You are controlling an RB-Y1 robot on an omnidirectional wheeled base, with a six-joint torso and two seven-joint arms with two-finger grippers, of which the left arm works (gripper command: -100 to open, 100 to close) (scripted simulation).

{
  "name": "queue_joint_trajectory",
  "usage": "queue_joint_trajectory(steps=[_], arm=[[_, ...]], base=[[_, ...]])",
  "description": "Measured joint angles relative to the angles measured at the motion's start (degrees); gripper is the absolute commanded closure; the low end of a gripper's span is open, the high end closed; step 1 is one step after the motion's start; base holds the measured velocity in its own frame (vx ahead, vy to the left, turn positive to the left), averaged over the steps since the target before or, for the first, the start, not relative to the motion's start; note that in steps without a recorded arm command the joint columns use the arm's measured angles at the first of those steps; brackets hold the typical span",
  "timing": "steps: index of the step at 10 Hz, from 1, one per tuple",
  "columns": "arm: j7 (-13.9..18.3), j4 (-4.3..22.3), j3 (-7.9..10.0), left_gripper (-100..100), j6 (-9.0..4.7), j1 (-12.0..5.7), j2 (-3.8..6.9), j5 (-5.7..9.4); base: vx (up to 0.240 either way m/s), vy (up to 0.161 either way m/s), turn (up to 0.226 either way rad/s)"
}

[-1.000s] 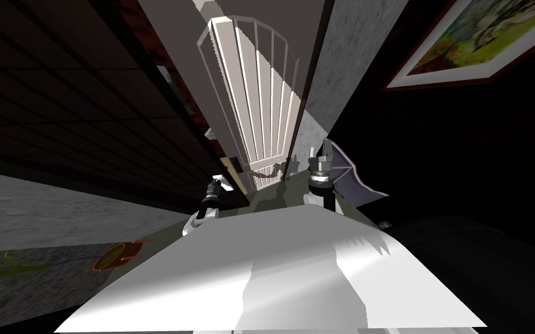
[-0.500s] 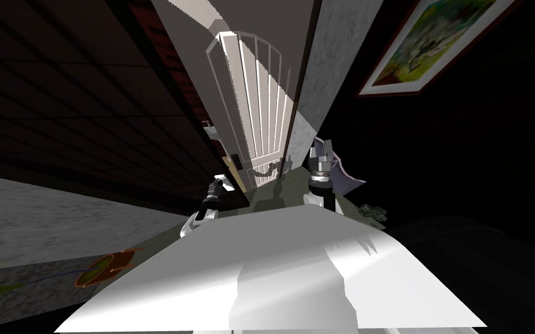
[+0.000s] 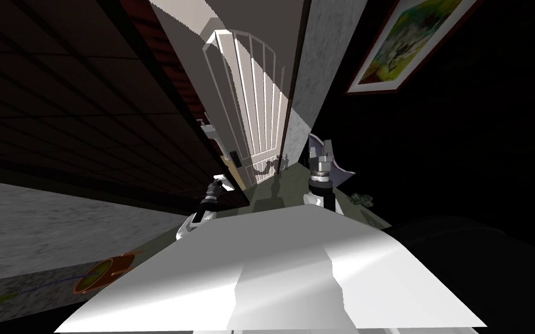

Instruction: Pull the door open

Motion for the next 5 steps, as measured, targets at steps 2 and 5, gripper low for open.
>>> queue_joint_trajectory(steps=[2,5], arm=[[1.3,-0.8,-1.06,100,-1.72,1.99,1.7,0.09],[2.9,-1.4,-2.72,100,-3.57,3.7,3.84,0.16]], base=[[-0.257,0.109,-0.173],[-0.193,0.072,-0.086]])
